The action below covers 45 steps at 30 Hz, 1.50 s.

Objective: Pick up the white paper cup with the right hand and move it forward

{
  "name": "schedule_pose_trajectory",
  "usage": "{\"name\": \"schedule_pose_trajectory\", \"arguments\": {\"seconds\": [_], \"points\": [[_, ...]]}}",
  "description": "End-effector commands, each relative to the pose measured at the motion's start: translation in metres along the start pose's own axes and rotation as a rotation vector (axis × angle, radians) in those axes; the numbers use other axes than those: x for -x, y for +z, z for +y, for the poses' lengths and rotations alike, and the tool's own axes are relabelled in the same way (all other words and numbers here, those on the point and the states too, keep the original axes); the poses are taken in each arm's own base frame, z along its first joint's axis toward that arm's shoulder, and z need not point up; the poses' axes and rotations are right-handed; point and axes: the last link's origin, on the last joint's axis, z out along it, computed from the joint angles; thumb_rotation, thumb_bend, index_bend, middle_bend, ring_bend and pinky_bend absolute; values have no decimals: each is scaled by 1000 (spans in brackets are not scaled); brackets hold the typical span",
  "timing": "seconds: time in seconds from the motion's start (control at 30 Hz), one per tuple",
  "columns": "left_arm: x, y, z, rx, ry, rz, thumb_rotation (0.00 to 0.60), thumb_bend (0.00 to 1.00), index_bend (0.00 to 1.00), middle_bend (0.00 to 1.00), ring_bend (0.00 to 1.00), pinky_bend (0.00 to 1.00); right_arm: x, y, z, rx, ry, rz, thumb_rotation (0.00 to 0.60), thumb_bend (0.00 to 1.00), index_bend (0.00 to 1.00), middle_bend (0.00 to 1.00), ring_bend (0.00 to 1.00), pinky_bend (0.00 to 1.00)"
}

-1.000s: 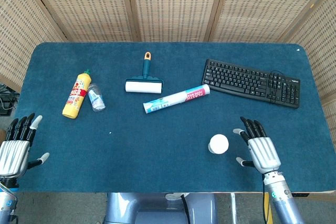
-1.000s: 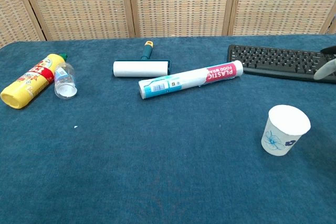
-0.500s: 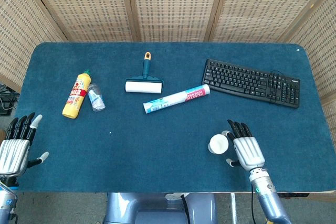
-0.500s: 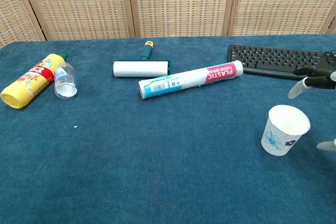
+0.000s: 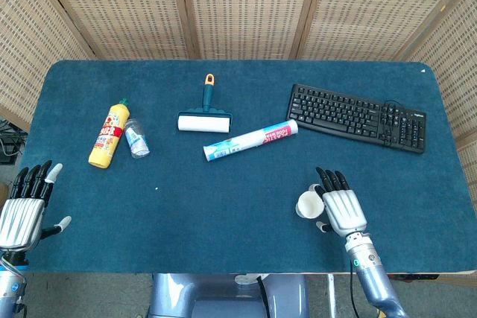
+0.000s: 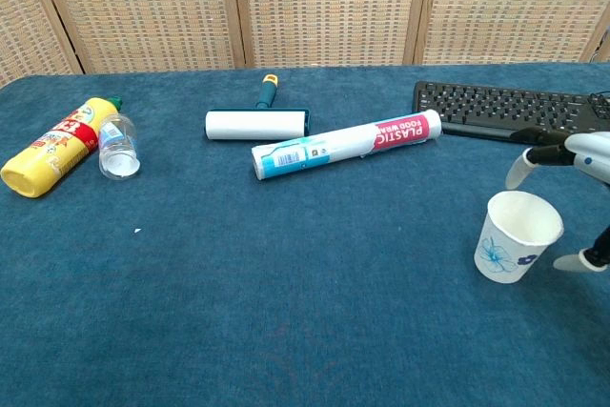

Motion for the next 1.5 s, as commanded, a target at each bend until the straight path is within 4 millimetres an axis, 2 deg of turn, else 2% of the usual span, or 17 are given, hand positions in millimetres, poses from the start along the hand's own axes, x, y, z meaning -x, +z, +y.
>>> {"name": "schedule_pose_trajectory", "arguments": {"seconds": [0.03,0.4,0.53,0.73,0.93,1.23,1.5], "points": [[-1,0,0,-1,-4,5,600,157,0,0,0,0,2,3,-5,-1,-8,-10,600,271,322,0,0,19],[-2,-2,1,10,-8,3,600,157,0,0,0,0,9,12,-10,15,-46,-35,600,272,362,9,0,42],[-1,-2,2,14,-7,-1,600,158,0,0,0,0,11,12,-13,16,-38,-30,600,272,408,45,0,65],[-1,-2,2,14,-9,-3,600,158,0,0,0,0,9,13,-17,11,-32,2,600,282,535,148,1,147],[0,-2,3,15,-9,-7,600,159,0,0,0,0,6,12,-18,5,-18,40,600,286,594,197,25,184],[0,-2,3,17,-9,-8,600,160,0,0,0,0,-4,11,-17,6,-11,74,600,286,616,215,32,195],[0,-2,4,18,-9,-7,600,160,0,0,0,0,-12,15,-18,6,32,90,600,286,592,198,32,194]]}}
